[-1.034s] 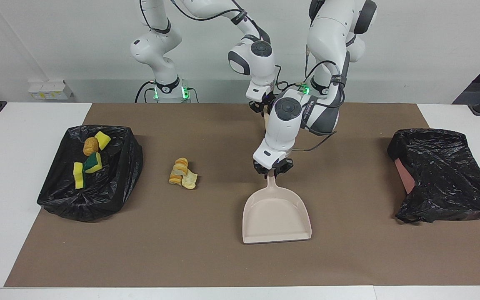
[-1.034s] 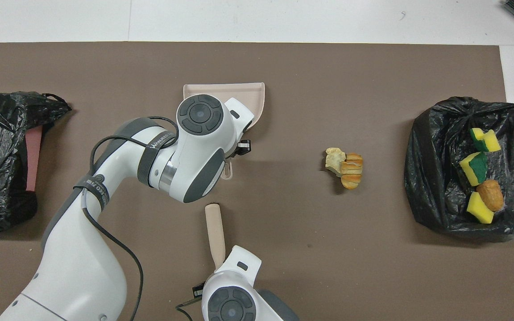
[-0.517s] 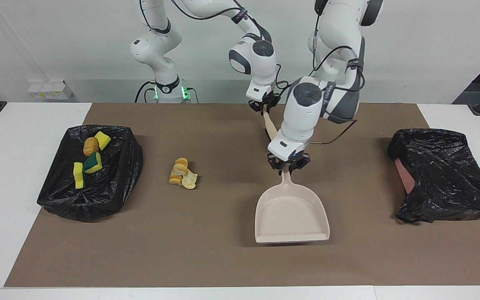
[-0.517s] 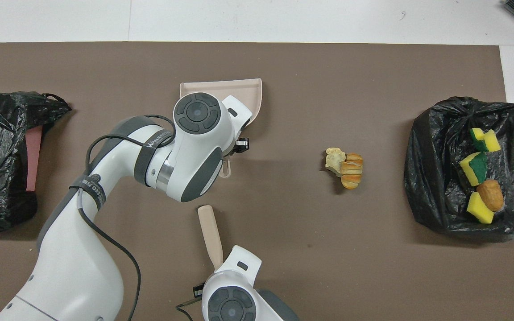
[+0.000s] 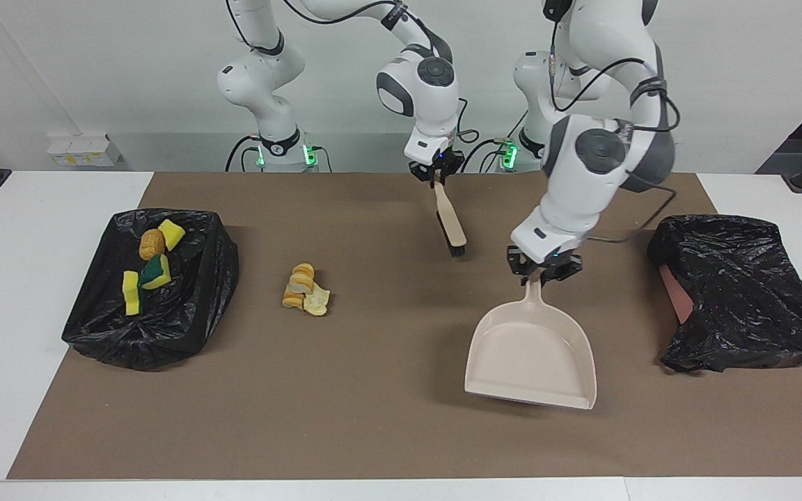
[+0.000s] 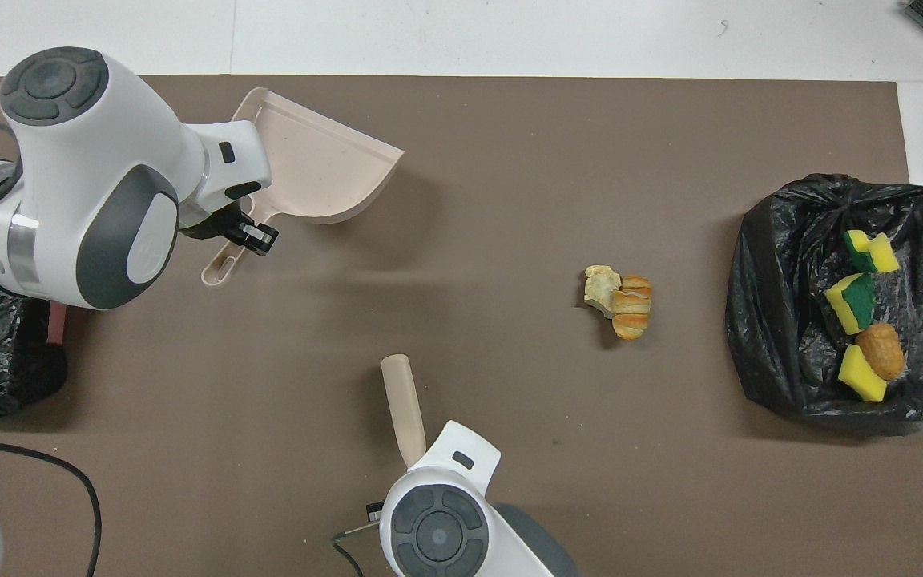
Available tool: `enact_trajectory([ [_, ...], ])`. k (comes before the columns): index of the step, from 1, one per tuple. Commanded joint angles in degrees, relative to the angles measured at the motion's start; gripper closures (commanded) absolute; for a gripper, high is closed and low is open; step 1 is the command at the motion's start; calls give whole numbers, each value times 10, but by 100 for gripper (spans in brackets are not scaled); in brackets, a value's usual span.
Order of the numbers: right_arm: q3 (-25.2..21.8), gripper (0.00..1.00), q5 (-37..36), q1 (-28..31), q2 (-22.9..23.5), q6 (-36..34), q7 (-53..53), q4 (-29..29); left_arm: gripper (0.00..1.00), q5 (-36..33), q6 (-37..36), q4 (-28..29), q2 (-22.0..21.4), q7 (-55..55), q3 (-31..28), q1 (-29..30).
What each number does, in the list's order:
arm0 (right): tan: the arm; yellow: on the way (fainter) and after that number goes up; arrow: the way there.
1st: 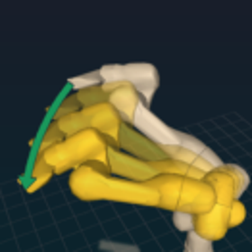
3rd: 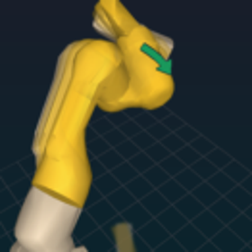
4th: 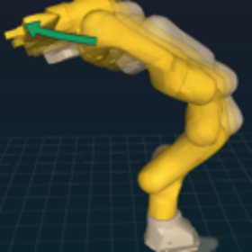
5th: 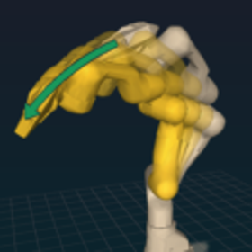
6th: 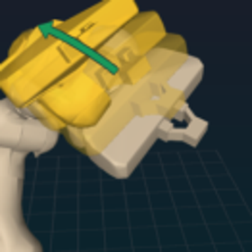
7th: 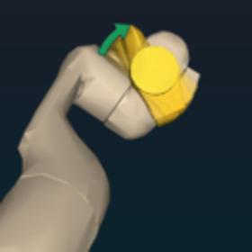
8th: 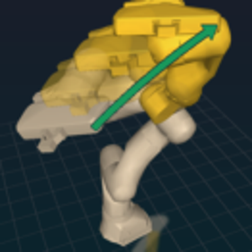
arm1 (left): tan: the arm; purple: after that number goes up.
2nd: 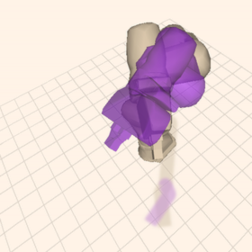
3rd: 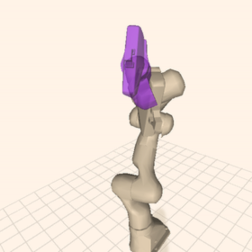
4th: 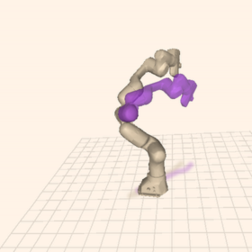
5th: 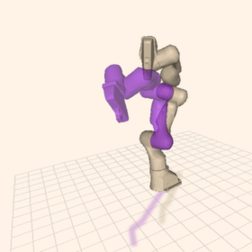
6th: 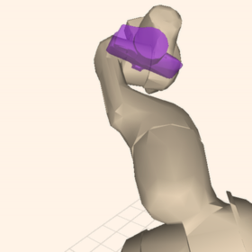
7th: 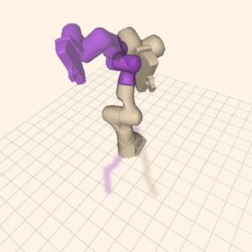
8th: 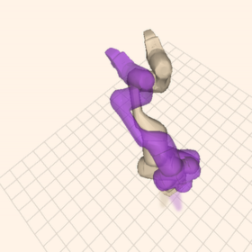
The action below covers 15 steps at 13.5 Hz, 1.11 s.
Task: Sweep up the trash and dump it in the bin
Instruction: 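Carry the dustpan toward the bread while the right gripper brings the brush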
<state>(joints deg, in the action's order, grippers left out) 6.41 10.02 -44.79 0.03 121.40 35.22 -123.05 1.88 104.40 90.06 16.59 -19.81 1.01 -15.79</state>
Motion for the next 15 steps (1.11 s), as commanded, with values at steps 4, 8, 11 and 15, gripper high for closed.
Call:
enact_trajectory([
  [4, 2, 100, -28, 76, -92, -98, -29, -9, 100, -43, -17, -6, -6, -257, 8, -13],
  [8, 2, 100, -67, 148, -122, -139, -38, -9, 100, -44, -17, 63, -44, -309, 8, -19],
  [11, 4, 100, -89, 215, -115, -142, -48, -10, 100, -44, 10, 132, -69, -328, 8, -31],
  [15, 4, 100, -115, 325, -103, -141, -131, -17, 100, -64, 79, 218, -93, -328, 8, -82],
])
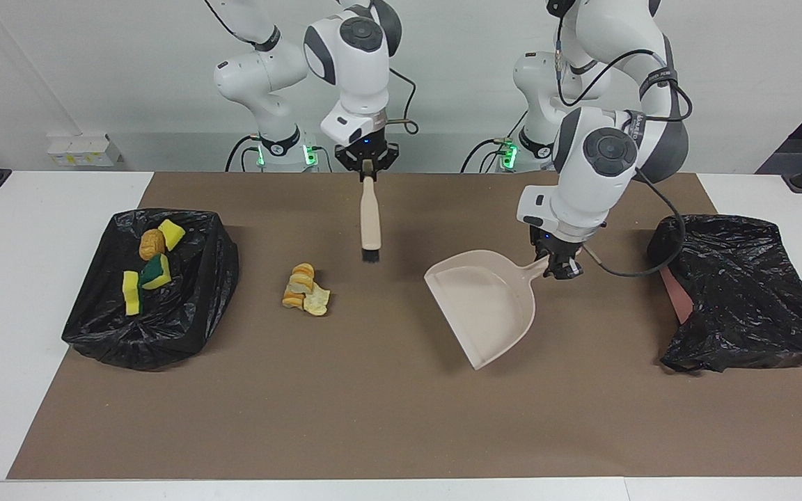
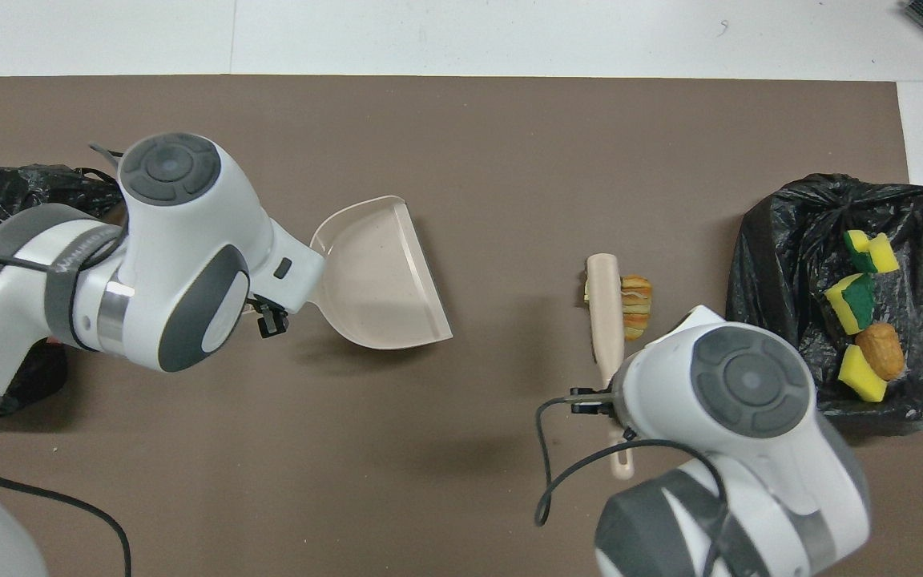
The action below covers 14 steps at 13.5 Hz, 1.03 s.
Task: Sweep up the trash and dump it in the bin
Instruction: 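Carry the dustpan toward the bread while the right gripper brings the brush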
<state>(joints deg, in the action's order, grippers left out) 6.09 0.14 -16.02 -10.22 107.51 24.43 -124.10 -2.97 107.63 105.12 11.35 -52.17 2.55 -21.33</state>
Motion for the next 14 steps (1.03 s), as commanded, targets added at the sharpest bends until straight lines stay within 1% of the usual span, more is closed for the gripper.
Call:
enact_trajectory([
  [1, 8, 100, -22, 56, 3, -2, -41, -9, 100, -16, 54, 72, -41, -3, -7, -30],
  [3, 8, 100, -41, 106, 12, 2, -106, -10, 100, -19, 58, 75, -35, 0, -7, -48],
  [4, 8, 100, -57, 127, 26, 9, -127, -10, 100, -38, 67, 78, -35, 1, -7, -56],
  [5, 8, 100, -72, 142, 41, 21, -134, -9, 100, -43, 84, 85, -37, 1, -7, -57],
  [6, 8, 100, -80, 144, 55, 29, -134, -8, 100, -43, 91, 87, -37, 6, -7, -57],
  [8, 8, 100, -87, 144, 79, 31, -128, -7, 100, -44, 90, 95, -41, 12, -7, -57],
  [10, 9, 100, -87, 136, 99, 52, -119, -8, 100, -44, 99, 109, -48, 24, -7, -64],
  [12, 10, 100, -77, 106, 119, 78, -84, -8, 100, -44, 107, 119, -52, 27, -7, -63],
  [14, 11, 100, -65, 70, 151, 92, -72, 2, 100, -44, 113, 126, -56, 28, -7, -63],
])
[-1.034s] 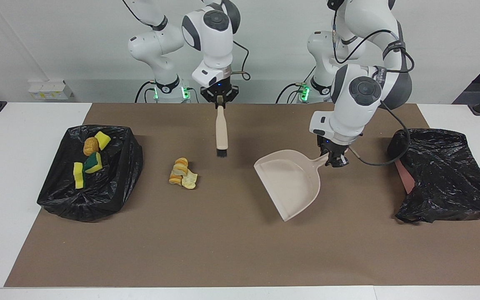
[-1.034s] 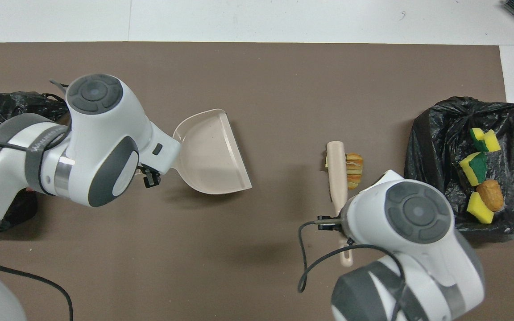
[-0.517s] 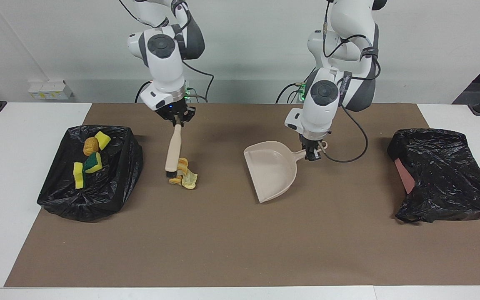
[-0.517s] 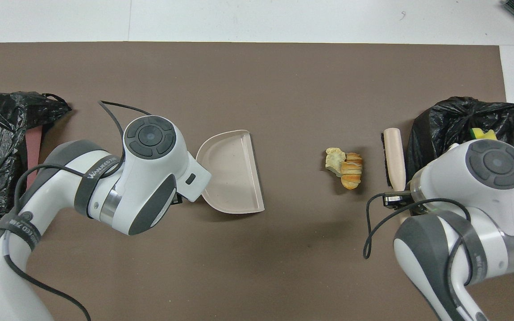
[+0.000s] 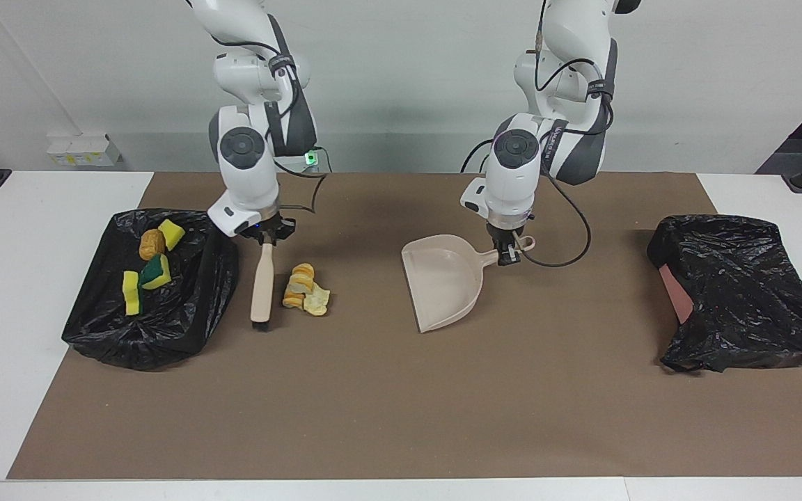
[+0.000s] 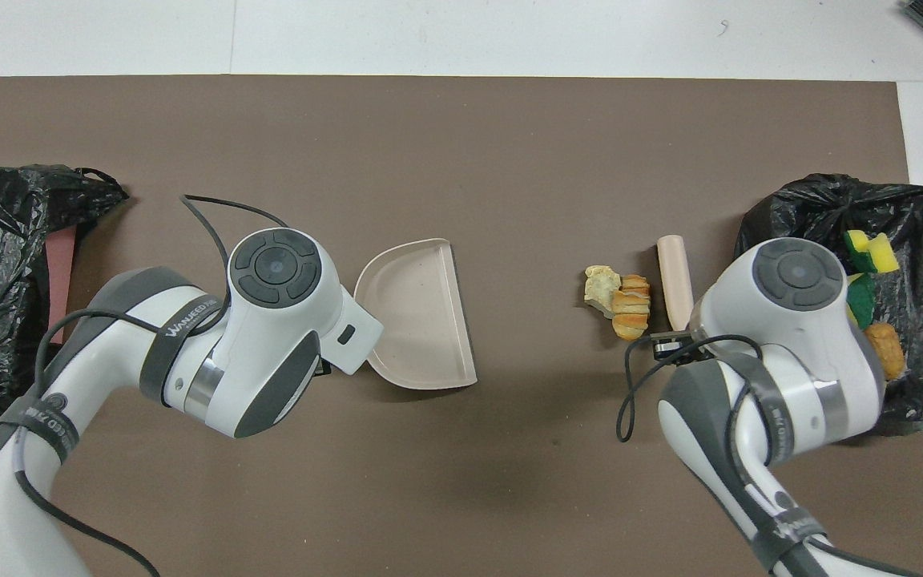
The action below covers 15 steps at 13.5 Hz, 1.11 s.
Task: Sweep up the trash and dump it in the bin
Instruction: 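Carry the dustpan toward the bread while the right gripper brings the brush, then sweep the bread rolls into the dustpan with the brush in the right gripper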
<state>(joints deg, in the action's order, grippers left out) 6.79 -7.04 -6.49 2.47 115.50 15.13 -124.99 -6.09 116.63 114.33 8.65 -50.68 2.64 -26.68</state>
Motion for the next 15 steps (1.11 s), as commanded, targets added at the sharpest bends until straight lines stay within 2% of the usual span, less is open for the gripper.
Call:
enact_trajectory([
  [1, 4, 100, 34, -46, 31, 9, 22, 23, 100, -13, 27, 40, -31, 13, -8, -9],
  [3, 4, 100, 53, -60, 32, 3, 22, 31, 100, -13, 39, 53, -37, 13, -8, -10],
  [10, 5, 100, 210, -131, 30, 17, 16, 33, 100, -13, 86, 89, -50, 14, -7, -7],
  [15, 6, 100, 335, -164, 28, 29, -24, 33, 100, -12, 146, 94, -29, -4, -7, -6],
])
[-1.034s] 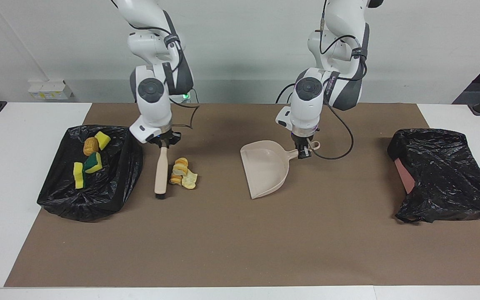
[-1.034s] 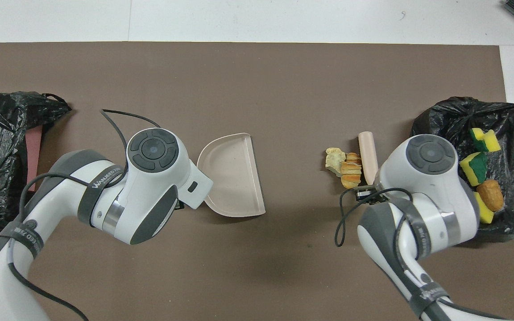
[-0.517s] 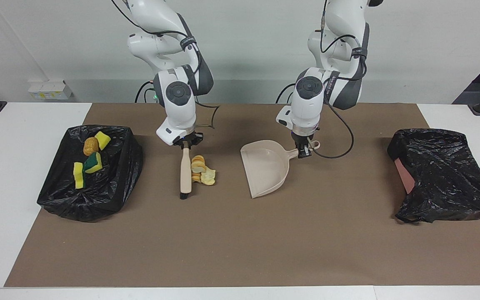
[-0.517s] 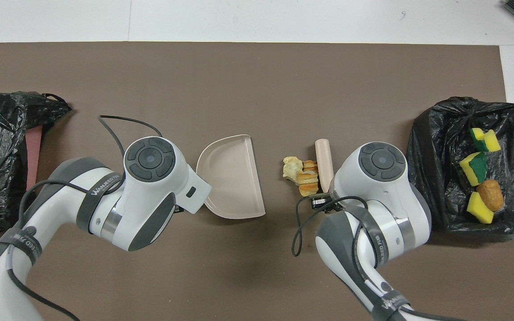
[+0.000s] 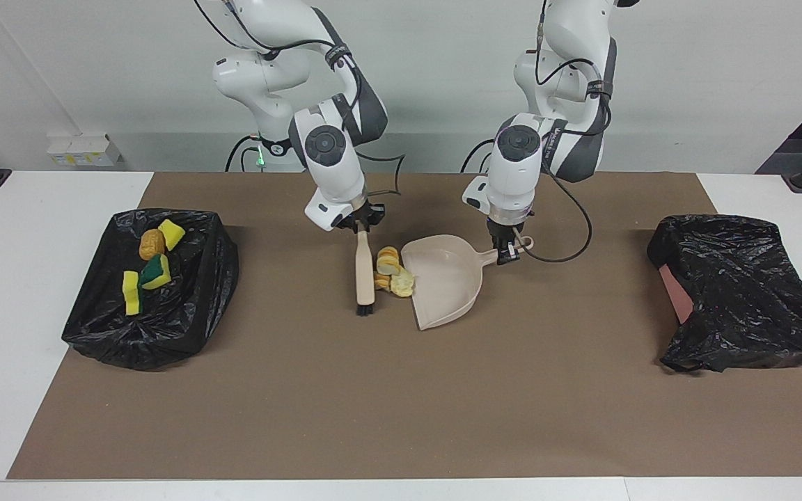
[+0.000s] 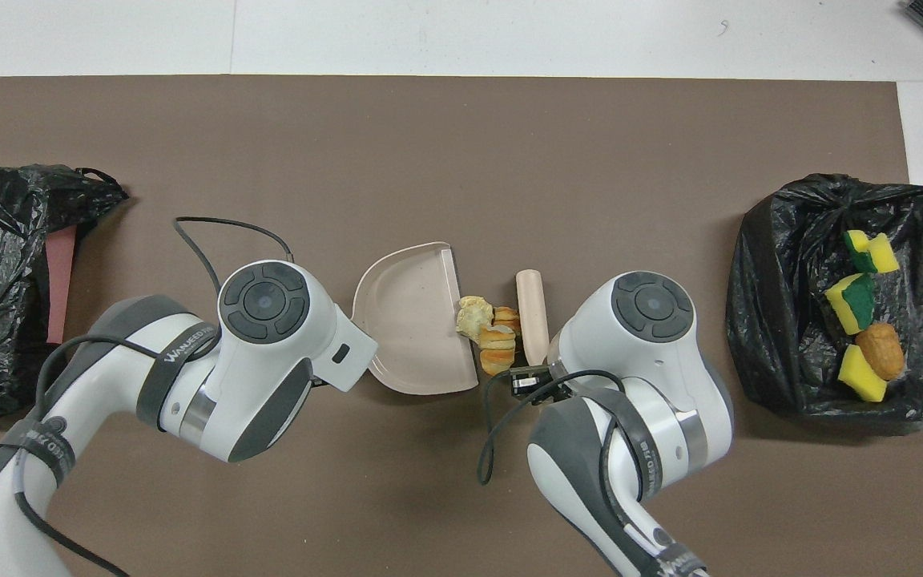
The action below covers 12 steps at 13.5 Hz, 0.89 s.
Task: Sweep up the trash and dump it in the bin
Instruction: 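Sweep the bread rolls into the dustpan with the brush in the right gripper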
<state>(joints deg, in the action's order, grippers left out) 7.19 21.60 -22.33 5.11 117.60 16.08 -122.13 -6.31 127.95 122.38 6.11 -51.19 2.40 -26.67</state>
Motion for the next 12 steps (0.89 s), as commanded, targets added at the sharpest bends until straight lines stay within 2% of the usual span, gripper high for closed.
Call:
enact_trajectory([
  [1, 2, 100, 70, -6, 2, 8, -46, 4, 100, -10, 40, 14, -3, 2, -5, -6],
  [5, 2, 100, 216, -5, 8, 8, -121, 27, 100, -3, 43, 5, 7, 1, -5, 13],
  [7, -2, 100, 206, -4, 4, 0, -109, 44, 100, 22, 43, 1, 10, -45, -5, 23],
  [10, -2, 100, 107, 1, -28, -5, -52, 47, 100, 76, 41, -11, 18, -130, -5, 51],
  [12, -2, 100, 67, 1, -47, -25, -20, 47, 100, 89, 40, -17, 16, -153, -5, 67],
])
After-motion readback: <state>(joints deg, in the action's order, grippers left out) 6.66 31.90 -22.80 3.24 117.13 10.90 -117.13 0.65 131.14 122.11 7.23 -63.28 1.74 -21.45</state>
